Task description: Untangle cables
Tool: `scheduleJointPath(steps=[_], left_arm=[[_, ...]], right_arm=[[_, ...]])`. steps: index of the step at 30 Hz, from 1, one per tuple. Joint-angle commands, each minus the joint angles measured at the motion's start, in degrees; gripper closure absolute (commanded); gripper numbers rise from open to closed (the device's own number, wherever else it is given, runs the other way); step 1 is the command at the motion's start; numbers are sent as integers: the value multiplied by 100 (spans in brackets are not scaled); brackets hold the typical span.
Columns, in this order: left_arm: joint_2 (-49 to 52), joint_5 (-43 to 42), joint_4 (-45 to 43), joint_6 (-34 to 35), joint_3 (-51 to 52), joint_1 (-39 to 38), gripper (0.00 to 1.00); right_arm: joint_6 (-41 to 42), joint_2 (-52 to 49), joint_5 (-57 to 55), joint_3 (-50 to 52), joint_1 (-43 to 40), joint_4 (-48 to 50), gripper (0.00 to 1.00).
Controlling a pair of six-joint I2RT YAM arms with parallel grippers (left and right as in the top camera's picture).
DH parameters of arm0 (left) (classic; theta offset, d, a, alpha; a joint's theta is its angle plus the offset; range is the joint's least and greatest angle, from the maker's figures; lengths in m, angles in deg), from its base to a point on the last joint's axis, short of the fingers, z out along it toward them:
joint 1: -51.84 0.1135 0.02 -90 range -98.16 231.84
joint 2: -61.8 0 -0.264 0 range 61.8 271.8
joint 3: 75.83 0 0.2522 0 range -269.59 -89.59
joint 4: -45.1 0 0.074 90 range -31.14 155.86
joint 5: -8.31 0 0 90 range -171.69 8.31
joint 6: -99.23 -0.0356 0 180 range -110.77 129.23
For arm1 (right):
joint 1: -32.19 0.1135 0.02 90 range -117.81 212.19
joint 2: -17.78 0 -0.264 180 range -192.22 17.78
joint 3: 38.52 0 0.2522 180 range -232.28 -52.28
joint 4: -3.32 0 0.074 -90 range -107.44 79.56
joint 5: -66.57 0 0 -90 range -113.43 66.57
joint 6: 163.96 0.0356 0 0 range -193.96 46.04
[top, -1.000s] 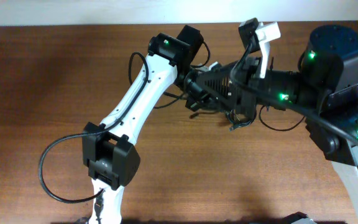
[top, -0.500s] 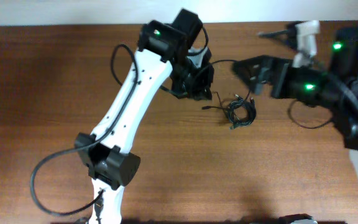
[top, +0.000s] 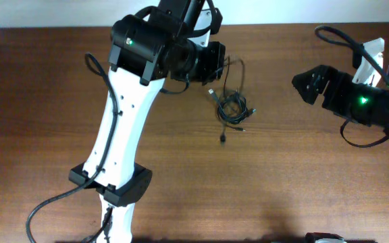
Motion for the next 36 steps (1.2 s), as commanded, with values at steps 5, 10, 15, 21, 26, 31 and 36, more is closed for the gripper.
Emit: scheduleJointPath(steps=[5,10,15,21,26,31,36], left_arm=[[-234,83,-157,-345,-660,33,100],[-566,85,-354,-354,-946,33,100],[-1019,85,-555,-345,-970,37,100],[-1364,79,-828,-153,-970,37,100],[-1563,61,-966,-155,-970,37,100],[-1569,85,-1145,-155,-957,37,100],[-1569,138,-1738,-155,-957,37,100]], right_arm=[[-79,-549,-168,107,-15,-136,2],[-85,-1161,-153,107,-4,-328,1],[-1073,-1757,212,107,372,-247,2],[-1226,-2273,219,107,1045,260,2],[-732,-2483,138,107,1231,625,2],[-964,-2500,192,107,1235,562,2],[-1561,-2500,284,107,1357,481,1]])
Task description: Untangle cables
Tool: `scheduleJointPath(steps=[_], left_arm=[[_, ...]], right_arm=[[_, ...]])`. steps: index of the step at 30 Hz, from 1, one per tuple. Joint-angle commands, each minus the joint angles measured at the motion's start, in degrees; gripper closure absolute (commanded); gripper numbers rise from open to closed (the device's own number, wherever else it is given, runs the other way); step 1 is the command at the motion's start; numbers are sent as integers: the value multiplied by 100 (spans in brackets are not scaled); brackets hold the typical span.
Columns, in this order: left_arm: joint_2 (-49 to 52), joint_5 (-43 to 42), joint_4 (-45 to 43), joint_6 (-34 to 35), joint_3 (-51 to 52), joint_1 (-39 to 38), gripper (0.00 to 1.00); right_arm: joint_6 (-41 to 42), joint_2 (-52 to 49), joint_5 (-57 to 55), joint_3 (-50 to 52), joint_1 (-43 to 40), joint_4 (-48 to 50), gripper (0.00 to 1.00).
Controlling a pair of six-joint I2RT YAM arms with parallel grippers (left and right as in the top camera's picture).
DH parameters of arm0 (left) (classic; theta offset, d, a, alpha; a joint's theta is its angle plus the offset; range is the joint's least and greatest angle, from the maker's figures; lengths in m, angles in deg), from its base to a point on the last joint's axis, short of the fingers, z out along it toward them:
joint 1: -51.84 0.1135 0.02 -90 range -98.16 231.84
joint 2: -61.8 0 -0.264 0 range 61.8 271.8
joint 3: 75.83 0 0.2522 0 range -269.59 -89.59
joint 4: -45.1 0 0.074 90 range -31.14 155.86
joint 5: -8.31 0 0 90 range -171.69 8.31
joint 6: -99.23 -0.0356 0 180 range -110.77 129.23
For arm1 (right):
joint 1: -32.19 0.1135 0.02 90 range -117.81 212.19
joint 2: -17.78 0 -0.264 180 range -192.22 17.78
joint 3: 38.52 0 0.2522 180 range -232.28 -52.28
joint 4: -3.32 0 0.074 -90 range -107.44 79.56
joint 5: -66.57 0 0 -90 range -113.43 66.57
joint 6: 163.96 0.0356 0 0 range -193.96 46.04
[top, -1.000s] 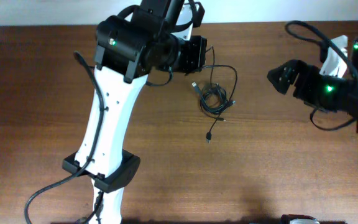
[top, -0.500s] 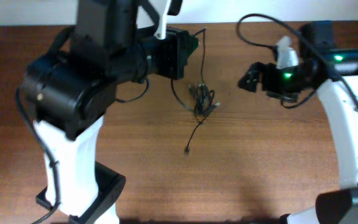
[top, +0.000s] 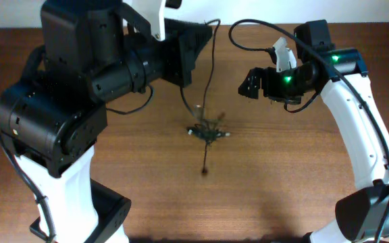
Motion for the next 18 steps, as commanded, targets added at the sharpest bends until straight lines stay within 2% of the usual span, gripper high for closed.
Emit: scheduleJointPath(steps=[1,13,18], left_arm=[[-109,114,-424,57,-68,35,100],[-68,468,-1698,55,-68,35,100],[122,629,-1725,52,-68,35,100]], right_arm=[[-367,-39,96,9,131,-26,1],[-341,-39,98,9,203,-33,2],[-339,-39,96,9,203,-31,1]])
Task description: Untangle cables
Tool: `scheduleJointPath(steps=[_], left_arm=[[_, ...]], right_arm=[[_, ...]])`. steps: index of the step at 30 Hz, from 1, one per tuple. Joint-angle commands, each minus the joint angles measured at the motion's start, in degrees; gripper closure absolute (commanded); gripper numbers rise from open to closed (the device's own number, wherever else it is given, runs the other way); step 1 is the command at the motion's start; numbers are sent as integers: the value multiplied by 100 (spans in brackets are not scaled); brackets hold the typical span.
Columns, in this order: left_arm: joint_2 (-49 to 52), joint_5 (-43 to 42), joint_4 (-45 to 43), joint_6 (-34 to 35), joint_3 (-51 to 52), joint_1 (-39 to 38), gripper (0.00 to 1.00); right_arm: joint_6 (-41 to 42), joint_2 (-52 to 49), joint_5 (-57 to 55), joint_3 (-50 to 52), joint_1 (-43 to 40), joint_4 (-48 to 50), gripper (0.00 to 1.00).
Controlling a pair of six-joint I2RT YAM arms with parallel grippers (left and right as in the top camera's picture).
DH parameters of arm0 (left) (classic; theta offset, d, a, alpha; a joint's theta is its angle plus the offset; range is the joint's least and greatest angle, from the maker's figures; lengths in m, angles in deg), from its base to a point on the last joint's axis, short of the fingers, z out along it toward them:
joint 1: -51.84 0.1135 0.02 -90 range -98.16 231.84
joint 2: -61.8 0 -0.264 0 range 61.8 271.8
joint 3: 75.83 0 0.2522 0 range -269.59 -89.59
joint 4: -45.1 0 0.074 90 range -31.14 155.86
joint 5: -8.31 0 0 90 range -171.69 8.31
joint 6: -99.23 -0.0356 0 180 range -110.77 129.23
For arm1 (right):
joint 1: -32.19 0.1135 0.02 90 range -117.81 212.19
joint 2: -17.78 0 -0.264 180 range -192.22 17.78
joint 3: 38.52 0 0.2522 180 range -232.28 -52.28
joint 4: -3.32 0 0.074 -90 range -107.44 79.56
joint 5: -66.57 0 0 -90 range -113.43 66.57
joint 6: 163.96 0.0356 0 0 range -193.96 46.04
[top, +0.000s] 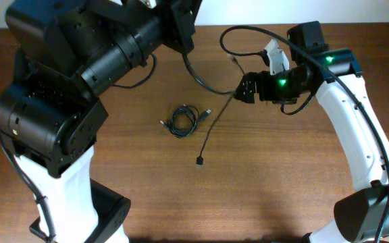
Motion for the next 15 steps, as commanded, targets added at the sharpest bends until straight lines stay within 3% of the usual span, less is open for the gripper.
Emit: scheduleJointPath(steps=[1,4,10,15], left_arm=[[155,184,31,52,-68,35,100],[251,551,234,-7,-68,35,100],[431,2876,1064,-11,-68,39,99],[656,3202,1541,-9,-55,391,99]], right_arm=[[-79,-39,79,9,33,-7,2],[-81,-39,74,9,33,-61,2],[-81,-44,76,9,33,-66,2],[-81,-72,81,11,33,-90,1]])
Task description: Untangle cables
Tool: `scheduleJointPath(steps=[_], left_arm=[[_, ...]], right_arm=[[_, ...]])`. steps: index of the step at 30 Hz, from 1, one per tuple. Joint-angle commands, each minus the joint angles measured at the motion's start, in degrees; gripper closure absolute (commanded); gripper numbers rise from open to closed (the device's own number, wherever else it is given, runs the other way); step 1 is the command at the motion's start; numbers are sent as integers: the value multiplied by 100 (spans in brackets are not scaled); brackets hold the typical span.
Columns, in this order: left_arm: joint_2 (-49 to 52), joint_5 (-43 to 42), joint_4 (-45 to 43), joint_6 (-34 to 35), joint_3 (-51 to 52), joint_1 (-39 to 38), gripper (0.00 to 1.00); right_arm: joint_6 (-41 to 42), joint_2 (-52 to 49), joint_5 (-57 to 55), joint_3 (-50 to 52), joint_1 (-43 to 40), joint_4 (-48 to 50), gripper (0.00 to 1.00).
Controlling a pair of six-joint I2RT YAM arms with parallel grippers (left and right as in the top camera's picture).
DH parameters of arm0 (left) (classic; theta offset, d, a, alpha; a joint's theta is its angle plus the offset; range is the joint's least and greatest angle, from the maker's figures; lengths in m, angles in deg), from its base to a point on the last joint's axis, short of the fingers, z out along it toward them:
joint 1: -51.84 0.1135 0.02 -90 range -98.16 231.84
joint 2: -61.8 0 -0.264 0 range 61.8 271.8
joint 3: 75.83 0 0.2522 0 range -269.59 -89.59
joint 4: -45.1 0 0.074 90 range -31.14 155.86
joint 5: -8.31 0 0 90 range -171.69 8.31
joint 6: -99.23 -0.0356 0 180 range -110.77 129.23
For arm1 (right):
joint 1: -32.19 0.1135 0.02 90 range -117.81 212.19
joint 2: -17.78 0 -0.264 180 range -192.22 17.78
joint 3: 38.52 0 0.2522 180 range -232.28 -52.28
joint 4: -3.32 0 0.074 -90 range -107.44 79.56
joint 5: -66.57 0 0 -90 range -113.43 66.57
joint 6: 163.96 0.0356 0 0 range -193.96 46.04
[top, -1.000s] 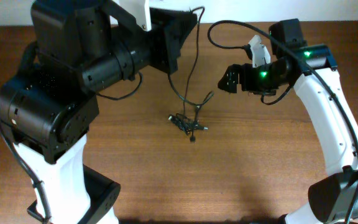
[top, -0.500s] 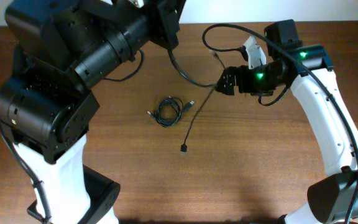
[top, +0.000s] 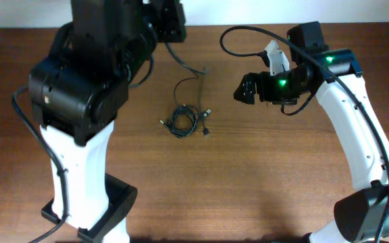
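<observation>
A thin black cable runs from my left gripper at the top of the overhead view down past a kink to a small coiled bundle on the table. One plug end lies just right of the bundle. The left gripper is mostly hidden by its own arm and looks shut on the cable's upper end. My right gripper hovers right of the cable, open, with nothing between its fingers.
The brown wooden table bears only the cable. The bulky left arm covers the table's left side. The right arm reaches in from the right edge, its own supply cable arcing above it.
The cable no longer spans between both grippers. The right gripper is clear of it, slightly further left. The long free end has dropped beside the bundle, and the left arm has shifted.
The tangled bundle lay on the table with the left gripper by it and the right arm far off. Then the left gripper held it lifted, a tail hanging. Then the bundle lay down with the cable stretched to the right gripper. Now only the left holds it.
</observation>
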Motion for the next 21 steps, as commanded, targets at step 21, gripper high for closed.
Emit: scheduleJointPath(steps=[21], left_arm=[[566,640,848,520,417,2883,100]], right_arm=[[291,-726,72,68,1104,815,1]])
